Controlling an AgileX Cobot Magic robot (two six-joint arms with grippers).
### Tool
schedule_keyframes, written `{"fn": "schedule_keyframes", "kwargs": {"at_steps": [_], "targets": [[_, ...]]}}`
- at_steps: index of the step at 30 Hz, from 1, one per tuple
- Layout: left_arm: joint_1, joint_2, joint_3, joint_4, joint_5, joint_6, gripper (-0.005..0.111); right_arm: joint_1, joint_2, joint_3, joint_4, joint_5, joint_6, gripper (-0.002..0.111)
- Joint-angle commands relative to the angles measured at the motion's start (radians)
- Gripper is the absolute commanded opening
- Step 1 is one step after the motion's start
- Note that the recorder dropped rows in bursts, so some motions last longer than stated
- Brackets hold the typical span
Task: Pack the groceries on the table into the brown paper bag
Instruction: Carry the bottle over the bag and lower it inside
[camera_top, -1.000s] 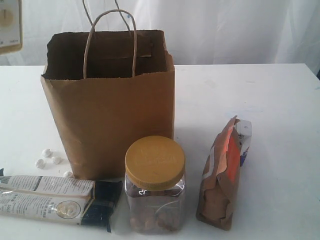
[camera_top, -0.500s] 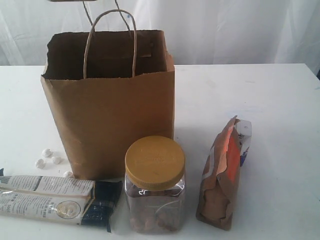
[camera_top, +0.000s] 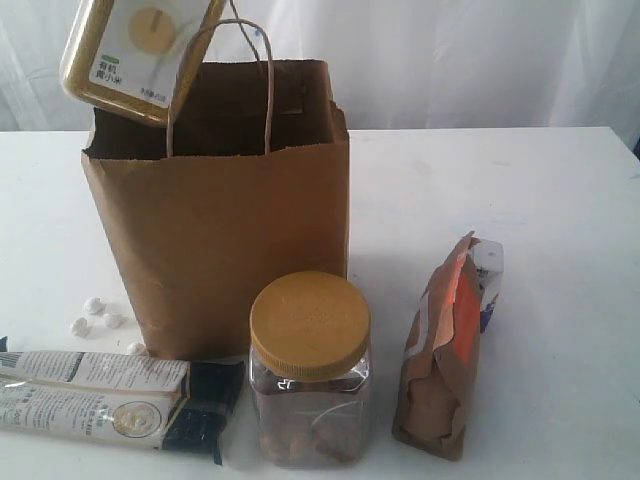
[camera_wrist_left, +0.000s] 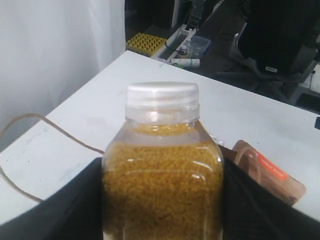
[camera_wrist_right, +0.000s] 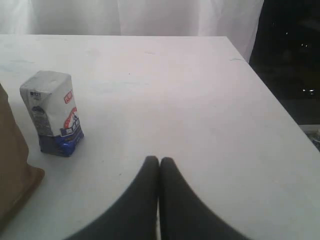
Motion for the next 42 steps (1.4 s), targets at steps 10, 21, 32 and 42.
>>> {"fn": "schedule_keyframes", "kwargs": {"at_steps": [10,21,32,42], "targets": [[0.001,0.047,-0.013,-0.088,0.104,0.005,0.0,-0.008,-0.004,0.0,-0.005,-0.004,0.002,0.0],[0.001,0.081,-0.013,-0.073,0.123,0.029,0.0,-0.008,-0.004,0.0,-0.005,-0.004,0.002,0.0],[0.001,0.125,-0.013,-0.036,0.125,0.029,0.011,-0.008,-0.004,0.0,-0.005,-0.004,0.002,0.0],[0.001,0.169,-0.011,-0.02,0.15,0.018,0.057,-0.008,-0.004,0.0,-0.005,-0.004,0.002,0.0]]}}
